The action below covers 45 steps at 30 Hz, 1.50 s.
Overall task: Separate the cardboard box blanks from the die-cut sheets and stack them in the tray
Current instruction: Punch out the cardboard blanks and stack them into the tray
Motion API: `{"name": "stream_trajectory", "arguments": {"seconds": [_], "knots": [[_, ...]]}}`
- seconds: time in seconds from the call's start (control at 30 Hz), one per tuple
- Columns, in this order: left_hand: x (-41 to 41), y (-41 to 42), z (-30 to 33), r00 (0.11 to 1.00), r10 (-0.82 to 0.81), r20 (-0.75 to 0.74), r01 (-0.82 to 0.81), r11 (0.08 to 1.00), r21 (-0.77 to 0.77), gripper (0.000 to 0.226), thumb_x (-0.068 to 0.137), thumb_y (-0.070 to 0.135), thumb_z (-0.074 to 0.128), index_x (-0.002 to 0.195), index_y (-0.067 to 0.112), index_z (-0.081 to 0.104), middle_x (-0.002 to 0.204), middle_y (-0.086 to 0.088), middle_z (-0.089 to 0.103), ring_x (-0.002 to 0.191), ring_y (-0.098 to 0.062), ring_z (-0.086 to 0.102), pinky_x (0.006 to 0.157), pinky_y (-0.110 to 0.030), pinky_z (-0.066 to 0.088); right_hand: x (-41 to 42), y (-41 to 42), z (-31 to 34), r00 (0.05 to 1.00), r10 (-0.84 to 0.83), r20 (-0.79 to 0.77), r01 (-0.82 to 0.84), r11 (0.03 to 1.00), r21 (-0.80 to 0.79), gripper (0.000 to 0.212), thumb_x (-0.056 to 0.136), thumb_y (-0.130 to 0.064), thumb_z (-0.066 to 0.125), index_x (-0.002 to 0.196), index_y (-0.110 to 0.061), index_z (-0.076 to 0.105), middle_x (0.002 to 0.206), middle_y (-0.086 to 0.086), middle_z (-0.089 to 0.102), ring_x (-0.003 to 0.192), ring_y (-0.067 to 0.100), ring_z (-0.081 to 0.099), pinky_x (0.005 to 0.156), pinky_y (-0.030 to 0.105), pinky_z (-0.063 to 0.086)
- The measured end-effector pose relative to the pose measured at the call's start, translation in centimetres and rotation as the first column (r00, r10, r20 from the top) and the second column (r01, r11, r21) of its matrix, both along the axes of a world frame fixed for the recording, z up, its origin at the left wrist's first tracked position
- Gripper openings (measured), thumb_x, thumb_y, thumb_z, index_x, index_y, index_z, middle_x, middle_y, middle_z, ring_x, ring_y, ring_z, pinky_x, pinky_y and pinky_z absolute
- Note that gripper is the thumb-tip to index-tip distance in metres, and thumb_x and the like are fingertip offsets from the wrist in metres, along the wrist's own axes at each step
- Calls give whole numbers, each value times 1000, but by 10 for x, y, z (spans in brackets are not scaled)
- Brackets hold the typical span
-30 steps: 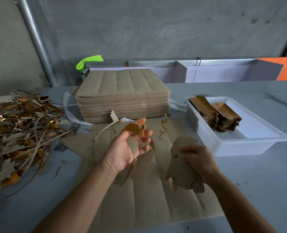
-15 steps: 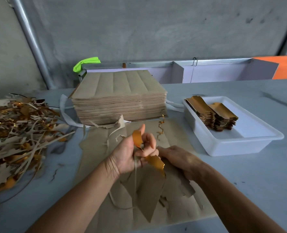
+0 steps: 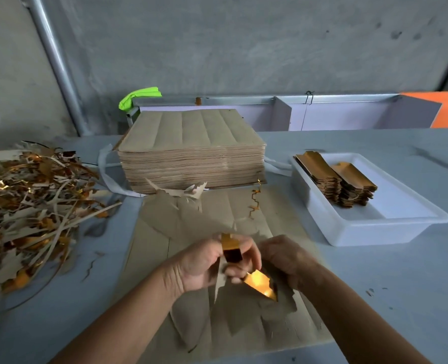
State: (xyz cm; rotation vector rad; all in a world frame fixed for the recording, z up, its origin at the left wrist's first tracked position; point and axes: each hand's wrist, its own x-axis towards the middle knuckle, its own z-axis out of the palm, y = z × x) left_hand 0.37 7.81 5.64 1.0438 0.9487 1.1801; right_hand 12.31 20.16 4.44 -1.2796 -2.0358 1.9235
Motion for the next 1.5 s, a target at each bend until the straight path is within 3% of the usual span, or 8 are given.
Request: {"name": "stream_trajectory", "arguments": {"seconds": [0.43,0.57,0.77,0.93,1.1,1.2,1.33,1.5], "knots": [[-25,-46,-10,747,-39,-663,-252,907,-337,25,92,7,55,78,25,66,86,7,65,78,-1,61,69,-20,49,8,32,-6,909,-394,-132,415,883,222,11,81,-10,66,72,-5,67,75,13,61,67,23,56,53,31,49],[-60,-45,-1,225,161,-961,-657,753,-28,20,91,10,52,81,25,60,89,2,60,85,-12,55,68,-26,41,17,42,-3,910,-394,-128,411,899,154,8,85,-10,65,78,-7,65,82,13,60,73,23,57,54,30,46],[-68,-28,-13,432,295,-853,-692,714,-104,33,91,-2,46,94,29,57,95,11,55,90,-4,51,73,-20,40,19,38,1,958,-285,-31,281,954,-104,10,82,-10,69,89,-5,65,87,19,67,74,30,65,58,35,52],[-83,-28,-15,43,420,-907,-886,435,159,22,91,1,46,103,15,60,109,-4,60,93,-15,50,78,-28,40,29,48,-2,945,-325,-32,312,929,-199,31,79,-13,71,106,-1,62,101,24,67,81,34,64,68,40,53],[-65,-28,3,186,-97,-978,-601,776,-191,92,78,9,67,149,35,14,156,5,4,142,-27,15,110,-42,32,31,41,-9,969,-244,-38,228,943,-242,38,76,-18,71,108,-2,61,102,23,67,86,34,64,70,40,54],[-44,-16,8,235,-49,-971,-502,849,-164,83,78,31,70,146,35,23,152,6,19,137,-17,25,107,-34,30,28,30,-11,969,-221,-111,185,946,-266,28,76,-14,69,100,-1,62,95,23,66,79,32,63,58,35,52],[-21,6,-6,627,474,-618,-741,608,-285,57,81,64,53,119,23,52,114,-6,61,98,-20,62,75,-33,53,27,18,-14,958,-165,-236,115,970,-214,3,81,-6,63,79,-5,61,86,18,66,75,28,63,57,33,53],[-27,17,-27,578,803,-144,-706,404,-582,44,85,50,61,105,10,58,83,-18,71,65,-26,68,49,-32,53,28,9,-21,957,-51,-287,3,986,-165,22,83,0,60,64,-11,56,81,14,67,76,27,65,61,35,55]]}}
